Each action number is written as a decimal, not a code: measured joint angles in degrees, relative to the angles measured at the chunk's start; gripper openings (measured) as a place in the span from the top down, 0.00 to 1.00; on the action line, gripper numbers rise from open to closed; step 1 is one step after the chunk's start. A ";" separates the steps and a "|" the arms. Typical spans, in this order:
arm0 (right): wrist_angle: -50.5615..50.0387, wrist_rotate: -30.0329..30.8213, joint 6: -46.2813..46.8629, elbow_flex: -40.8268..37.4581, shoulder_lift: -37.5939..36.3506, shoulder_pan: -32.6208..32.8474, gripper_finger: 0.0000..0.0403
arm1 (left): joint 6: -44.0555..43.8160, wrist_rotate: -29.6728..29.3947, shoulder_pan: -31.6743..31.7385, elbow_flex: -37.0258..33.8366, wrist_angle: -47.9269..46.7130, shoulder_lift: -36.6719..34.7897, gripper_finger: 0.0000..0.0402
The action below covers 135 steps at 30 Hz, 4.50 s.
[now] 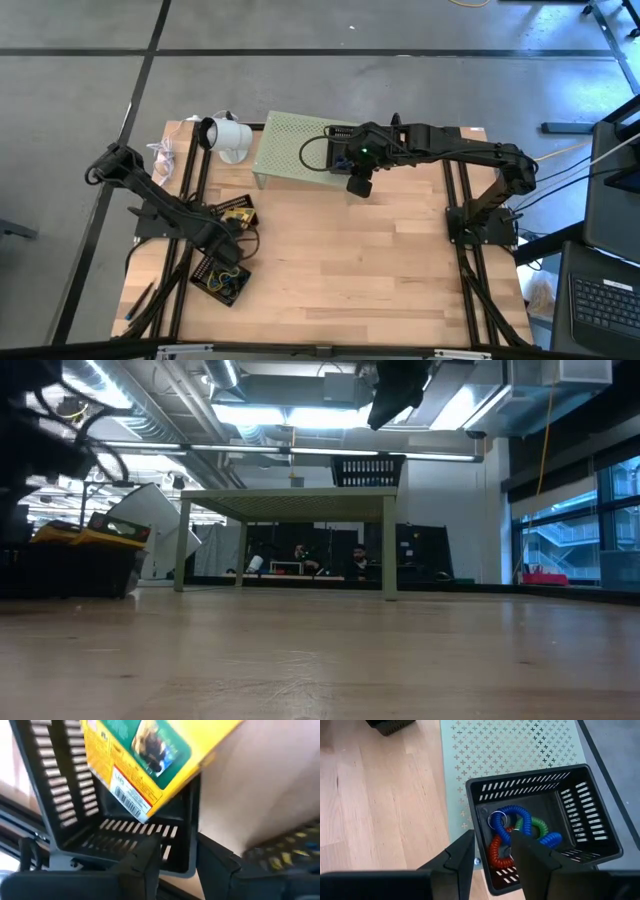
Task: Pick & Place Office Desk Supplies
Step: Put the top black bin on the shelf
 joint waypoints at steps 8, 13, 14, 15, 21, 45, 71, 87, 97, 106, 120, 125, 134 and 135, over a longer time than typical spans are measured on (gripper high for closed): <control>-0.01 0.00 0.00 0.00 0.00 0.00 0.68 | -0.30 0.37 2.01 -2.80 2.20 0.02 0.90; -0.01 0.00 0.00 0.00 0.00 0.00 0.68 | 0.84 -0.15 3.60 -2.19 2.20 0.00 0.98; -0.01 0.03 0.00 -0.01 0.00 0.01 0.68 | 0.82 -0.19 3.92 -2.00 2.18 0.00 0.98; -0.01 0.02 -0.01 -0.02 0.00 0.00 0.68 | 0.82 -0.21 4.27 -1.69 2.18 0.02 0.98; -0.13 0.01 -0.02 -0.02 0.00 0.01 0.68 | 0.04 -0.28 5.35 2.45 2.09 0.02 0.99; -1.72 0.20 -3.15 -0.07 -3.37 1.67 0.68 | 7.46 -17.16 19.81 38.43 -17.56 0.21 0.99; -3.11 0.18 -0.35 -0.07 -4.92 4.78 0.68 | 39.00 -9.86 50.87 44.22 -9.00 12.89 0.95; -3.13 0.18 -1.42 -0.07 -4.87 4.78 0.67 | 47.11 -6.44 50.60 53.44 -11.85 12.68 0.70; -4.99 0.16 0.09 -0.07 -4.85 4.78 0.67 | 79.58 -10.62 50.36 58.52 -22.77 12.49 0.70; -4.97 0.14 0.11 -0.04 -4.85 4.78 0.67 | 92.75 -12.51 51.92 56.90 -22.97 12.28 0.70; -4.95 0.16 0.07 -0.04 -4.85 4.78 0.67 | 94.54 -15.63 52.91 47.30 -18.29 12.28 0.69; -4.95 0.16 0.13 -0.02 -4.85 4.78 0.68 | 98.53 -14.63 53.13 44.97 -15.12 12.28 0.69; -4.95 0.16 0.07 -0.02 -4.85 4.78 0.68 | 101.14 -12.71 53.13 44.59 -13.79 12.28 0.91; -4.95 0.16 0.07 -0.02 -4.85 4.78 0.68 | 101.46 -12.24 53.13 44.59 -13.80 12.28 0.95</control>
